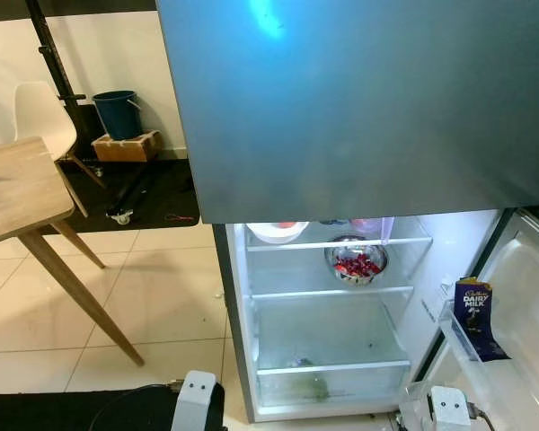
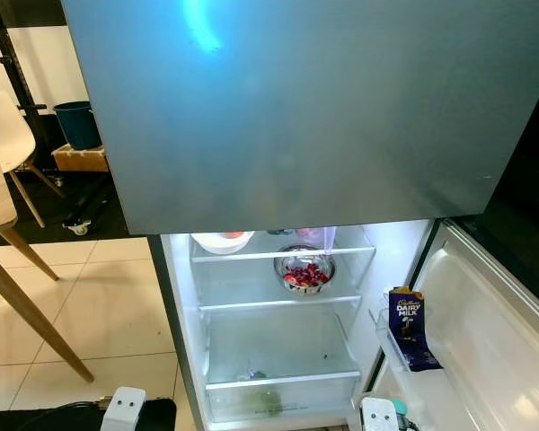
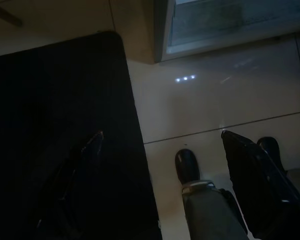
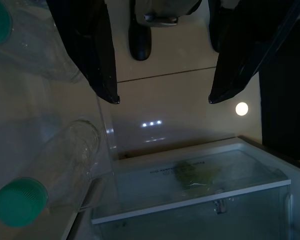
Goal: Restocking fridge
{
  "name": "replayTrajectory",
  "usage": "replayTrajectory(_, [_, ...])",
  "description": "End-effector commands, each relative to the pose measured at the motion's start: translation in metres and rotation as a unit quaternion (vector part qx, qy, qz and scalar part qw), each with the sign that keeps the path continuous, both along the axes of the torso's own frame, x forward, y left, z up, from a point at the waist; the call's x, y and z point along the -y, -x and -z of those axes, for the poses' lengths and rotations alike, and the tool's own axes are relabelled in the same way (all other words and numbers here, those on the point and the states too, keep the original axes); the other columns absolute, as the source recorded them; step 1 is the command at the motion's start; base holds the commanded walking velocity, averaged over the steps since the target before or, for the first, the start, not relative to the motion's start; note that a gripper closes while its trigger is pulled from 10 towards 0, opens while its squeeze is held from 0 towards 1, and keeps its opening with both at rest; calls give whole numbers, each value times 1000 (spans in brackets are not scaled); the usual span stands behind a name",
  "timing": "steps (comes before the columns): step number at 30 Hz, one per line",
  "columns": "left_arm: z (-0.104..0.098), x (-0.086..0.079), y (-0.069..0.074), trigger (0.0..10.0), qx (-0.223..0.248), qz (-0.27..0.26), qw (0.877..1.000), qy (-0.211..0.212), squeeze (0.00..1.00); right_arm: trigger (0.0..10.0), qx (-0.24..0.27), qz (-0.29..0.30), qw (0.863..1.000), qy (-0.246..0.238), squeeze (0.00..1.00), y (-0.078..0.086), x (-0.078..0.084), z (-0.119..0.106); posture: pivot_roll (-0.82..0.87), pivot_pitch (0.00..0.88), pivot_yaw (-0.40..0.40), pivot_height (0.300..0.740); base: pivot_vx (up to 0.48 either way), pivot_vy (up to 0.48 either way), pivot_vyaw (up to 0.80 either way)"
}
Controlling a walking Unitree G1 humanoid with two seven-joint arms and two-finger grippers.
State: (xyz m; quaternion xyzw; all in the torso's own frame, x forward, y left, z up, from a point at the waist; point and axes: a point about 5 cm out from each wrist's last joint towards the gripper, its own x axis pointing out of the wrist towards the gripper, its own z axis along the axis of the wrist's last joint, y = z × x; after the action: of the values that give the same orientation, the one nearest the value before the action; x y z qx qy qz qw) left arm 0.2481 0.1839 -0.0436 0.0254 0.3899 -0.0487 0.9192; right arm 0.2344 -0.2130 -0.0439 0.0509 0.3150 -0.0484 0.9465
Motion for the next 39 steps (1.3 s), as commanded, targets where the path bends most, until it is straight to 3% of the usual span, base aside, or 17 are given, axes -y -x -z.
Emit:
replayTrajectory(1, [3, -1, 4, 10000, -9, -1, 1000, 2, 0, 10000, -2, 4, 1000, 3, 0, 2, 3, 1, -106, 68, 27, 734, -255, 0, 0])
replayTrajectory(39, [4, -3, 6, 10000, -14, 3, 1000, 0, 0, 10000, 1, 5, 1000, 1, 0, 1, 2, 0, -113, 78, 34, 734, -266, 0, 0])
